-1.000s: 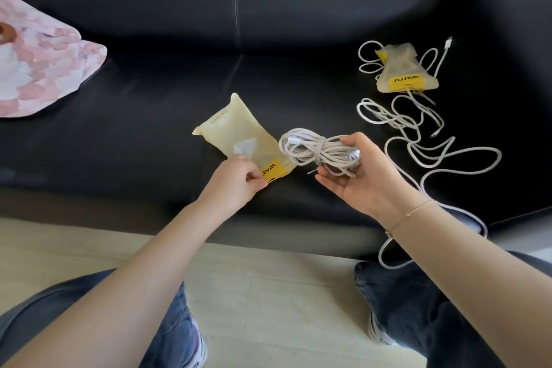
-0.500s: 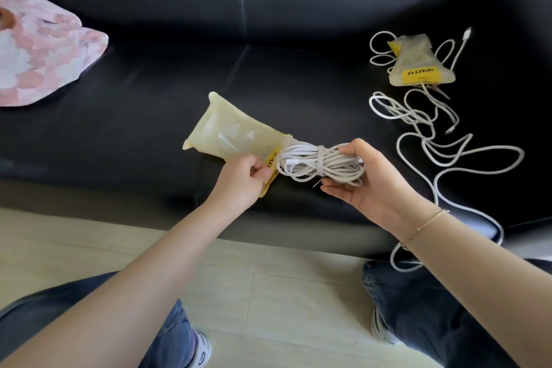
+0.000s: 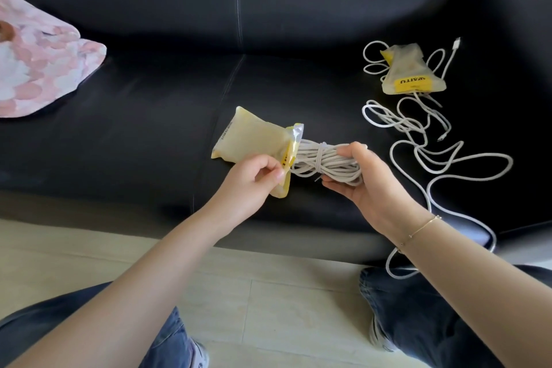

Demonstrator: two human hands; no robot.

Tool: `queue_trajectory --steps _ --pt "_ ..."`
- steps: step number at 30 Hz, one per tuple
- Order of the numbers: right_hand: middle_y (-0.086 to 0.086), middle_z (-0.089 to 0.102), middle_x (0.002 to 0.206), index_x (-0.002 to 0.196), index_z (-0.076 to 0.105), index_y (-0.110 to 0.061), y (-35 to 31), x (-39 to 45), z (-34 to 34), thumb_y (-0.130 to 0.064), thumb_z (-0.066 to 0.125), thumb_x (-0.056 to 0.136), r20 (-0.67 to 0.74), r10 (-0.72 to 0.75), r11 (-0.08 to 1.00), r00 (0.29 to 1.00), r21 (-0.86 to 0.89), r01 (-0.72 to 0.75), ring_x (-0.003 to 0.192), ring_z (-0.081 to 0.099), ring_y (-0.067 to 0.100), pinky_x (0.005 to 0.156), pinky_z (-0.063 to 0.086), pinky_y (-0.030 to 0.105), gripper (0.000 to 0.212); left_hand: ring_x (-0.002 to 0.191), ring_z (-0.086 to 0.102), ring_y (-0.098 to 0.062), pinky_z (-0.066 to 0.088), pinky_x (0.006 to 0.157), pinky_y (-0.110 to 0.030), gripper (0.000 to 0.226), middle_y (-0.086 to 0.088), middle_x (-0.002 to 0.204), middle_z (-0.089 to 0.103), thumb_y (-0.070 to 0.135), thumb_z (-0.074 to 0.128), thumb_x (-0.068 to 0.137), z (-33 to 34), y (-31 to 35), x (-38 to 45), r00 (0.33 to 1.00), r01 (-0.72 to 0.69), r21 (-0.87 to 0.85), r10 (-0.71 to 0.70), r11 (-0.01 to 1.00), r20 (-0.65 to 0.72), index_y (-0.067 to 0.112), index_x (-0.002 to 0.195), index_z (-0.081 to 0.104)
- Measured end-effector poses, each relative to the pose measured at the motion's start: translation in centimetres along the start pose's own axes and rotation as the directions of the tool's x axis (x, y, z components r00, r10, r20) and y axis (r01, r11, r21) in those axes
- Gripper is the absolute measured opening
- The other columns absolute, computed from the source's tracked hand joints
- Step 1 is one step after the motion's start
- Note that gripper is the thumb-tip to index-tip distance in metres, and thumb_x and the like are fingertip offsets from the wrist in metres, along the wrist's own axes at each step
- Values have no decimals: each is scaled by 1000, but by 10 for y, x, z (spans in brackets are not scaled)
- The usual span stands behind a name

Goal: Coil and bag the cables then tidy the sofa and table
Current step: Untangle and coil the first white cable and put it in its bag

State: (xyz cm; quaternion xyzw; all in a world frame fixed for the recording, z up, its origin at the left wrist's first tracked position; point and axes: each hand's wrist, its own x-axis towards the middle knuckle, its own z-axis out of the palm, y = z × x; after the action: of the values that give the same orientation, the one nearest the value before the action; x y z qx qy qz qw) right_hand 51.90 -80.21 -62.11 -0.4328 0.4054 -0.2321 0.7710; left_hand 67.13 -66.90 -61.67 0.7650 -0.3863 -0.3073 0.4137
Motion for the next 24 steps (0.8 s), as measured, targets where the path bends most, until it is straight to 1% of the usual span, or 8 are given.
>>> queue_trajectory --steps 4,7,8,13,15,17,21,24 --pt "17 67 118 119 54 1 0 -3 3 -20 60 87 8 -56 998 998 30 56 103 68 29 76 57 33 39 87 51 5 36 71 0 10 11 101 55 20 51 100 -3 0 3 998 -28 46 31 999 -57 18 100 62" --pt "17 67 118 108 53 -7 0 -4 5 -16 56 90 26 -141 990 990 27 140 108 66 31 78 56 32 21 100 49 -5 36 82 -11 7 6 113 49 20 52 100 -5 -1 6 991 -31 138 48 990 -122 19 98 59" --pt "18 66 119 108 52 -8 -1 -4 6 -17 56 90 49 -158 987 986 23 157 109 65 32 81 56 34 21 103 48 -7 36 85 -13 7 4 115 47 19 52 99 -6 -1 7 989 -45 162 67 986 -130 18 96 58" --pt "18 67 116 110 52 -10 4 -2 8 -19 67 77 63 -132 990 989 -43 135 107 67 32 93 54 43 37 99 46 3 29 84 4 6 2 117 45 14 54 98 -10 0 6 982 -122 110 136 986 -131 13 96 60" --pt "13 70 108 110 52 -12 9 -3 9 -19 71 74 38 -148 982 988 -112 151 101 68 27 91 55 41 41 108 46 -4 29 89 1 7 1 118 46 12 57 97 -9 -2 6 979 -158 123 172 980 -106 10 97 63" --pt "8 68 98 108 51 -14 12 -4 12 -14 73 79 28 -220 953 975 -207 221 90 66 19 80 56 33 36 115 45 -8 33 90 -8 8 0 118 47 12 59 95 -5 -5 5 976 -186 170 202 968 -80 7 97 65" --pt "10 67 98 104 49 -23 15 -9 14 -22 74 76 2 -392 858 920 -359 367 81 60 13 72 53 30 38 117 45 -12 34 88 -18 9 0 116 46 11 62 93 2 -9 6 969 -205 215 229 955 -94 5 95 67" --pt "7 67 98 107 51 -19 12 -7 14 -16 72 82 -65 -369 907 927 -242 345 85 65 12 74 54 26 33 119 42 -13 34 92 -18 7 -1 121 44 13 63 93 3 -9 7 977 -174 208 196 962 -86 7 94 67"
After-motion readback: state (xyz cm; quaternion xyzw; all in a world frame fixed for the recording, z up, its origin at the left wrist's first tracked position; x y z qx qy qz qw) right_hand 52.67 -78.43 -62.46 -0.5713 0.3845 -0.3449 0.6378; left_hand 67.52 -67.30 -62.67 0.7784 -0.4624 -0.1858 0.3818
